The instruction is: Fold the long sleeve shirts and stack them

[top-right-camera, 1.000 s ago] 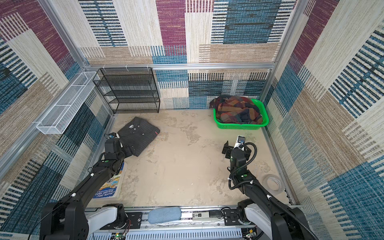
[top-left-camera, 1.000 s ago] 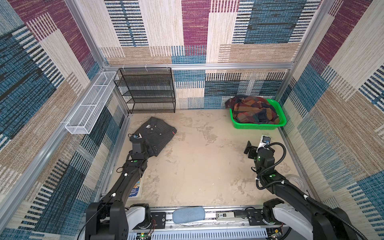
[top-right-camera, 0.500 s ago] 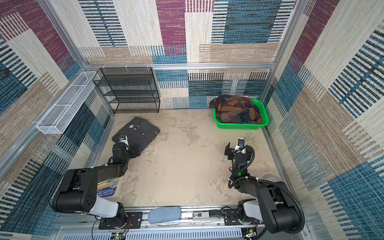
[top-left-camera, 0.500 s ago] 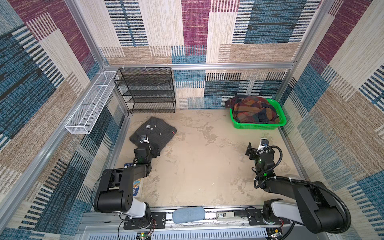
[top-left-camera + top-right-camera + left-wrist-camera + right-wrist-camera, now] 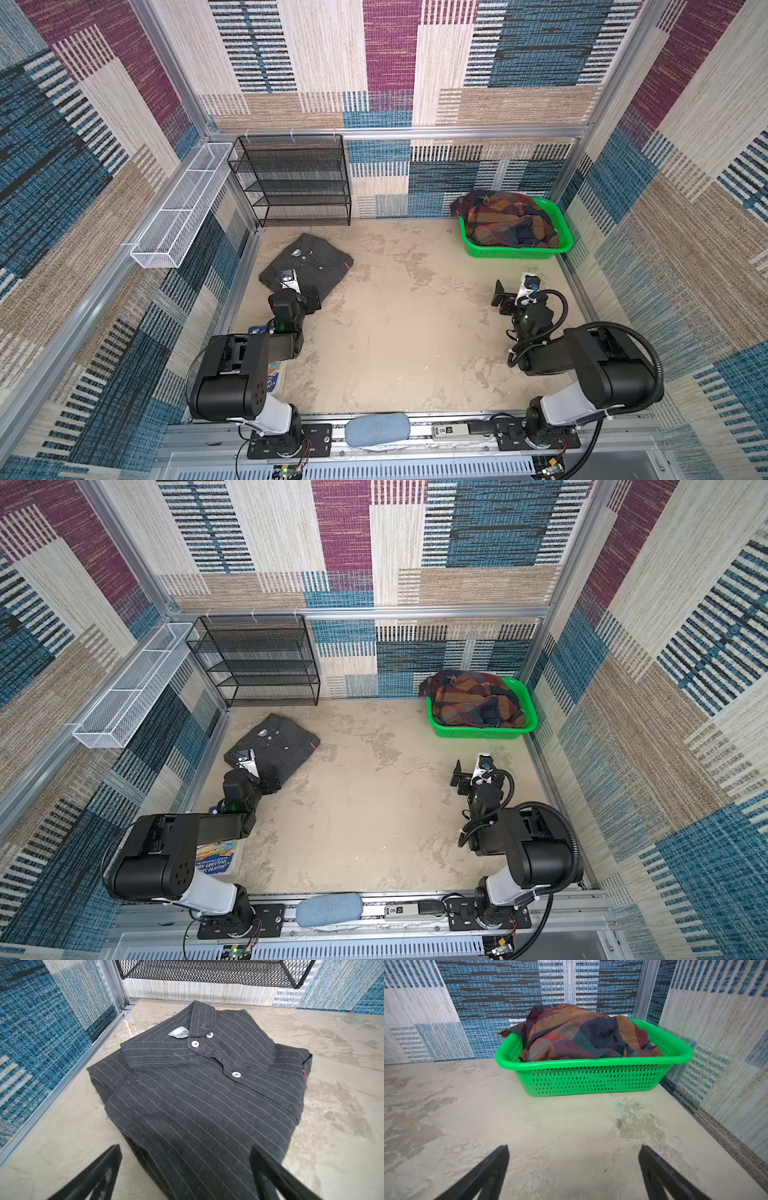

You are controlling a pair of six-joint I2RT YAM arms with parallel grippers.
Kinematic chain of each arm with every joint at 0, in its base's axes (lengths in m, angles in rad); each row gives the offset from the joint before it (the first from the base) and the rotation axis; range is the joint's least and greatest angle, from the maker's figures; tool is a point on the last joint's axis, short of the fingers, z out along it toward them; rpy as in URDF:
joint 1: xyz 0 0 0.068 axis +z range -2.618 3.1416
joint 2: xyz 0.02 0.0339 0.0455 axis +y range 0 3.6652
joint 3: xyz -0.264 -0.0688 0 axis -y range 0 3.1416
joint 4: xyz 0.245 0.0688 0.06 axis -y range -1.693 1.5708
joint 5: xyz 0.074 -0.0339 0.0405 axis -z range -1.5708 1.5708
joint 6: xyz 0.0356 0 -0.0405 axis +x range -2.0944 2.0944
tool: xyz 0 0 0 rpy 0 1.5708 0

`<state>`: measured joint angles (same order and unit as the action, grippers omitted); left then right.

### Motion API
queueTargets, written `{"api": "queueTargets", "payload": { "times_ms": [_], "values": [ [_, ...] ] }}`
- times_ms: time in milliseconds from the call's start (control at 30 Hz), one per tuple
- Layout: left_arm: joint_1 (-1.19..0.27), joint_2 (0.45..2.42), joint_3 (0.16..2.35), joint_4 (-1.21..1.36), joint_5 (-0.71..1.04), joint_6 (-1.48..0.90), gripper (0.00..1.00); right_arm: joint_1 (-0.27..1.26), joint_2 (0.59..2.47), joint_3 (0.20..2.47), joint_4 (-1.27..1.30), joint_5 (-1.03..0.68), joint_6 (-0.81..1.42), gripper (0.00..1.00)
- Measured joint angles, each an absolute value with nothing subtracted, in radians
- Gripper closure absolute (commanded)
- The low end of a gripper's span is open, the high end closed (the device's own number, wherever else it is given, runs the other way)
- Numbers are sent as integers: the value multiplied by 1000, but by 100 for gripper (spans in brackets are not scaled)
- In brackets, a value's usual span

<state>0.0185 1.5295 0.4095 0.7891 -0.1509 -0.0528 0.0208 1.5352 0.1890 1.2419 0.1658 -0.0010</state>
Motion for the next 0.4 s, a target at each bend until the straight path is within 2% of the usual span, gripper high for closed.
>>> {"api": "queueTargets", "payload": {
  "times_ms": [400],
  "values": [
    [18, 1543, 421, 789, -151, -52, 1, 21, 1538, 192, 1275, 157, -1, 0]
  ]
}}
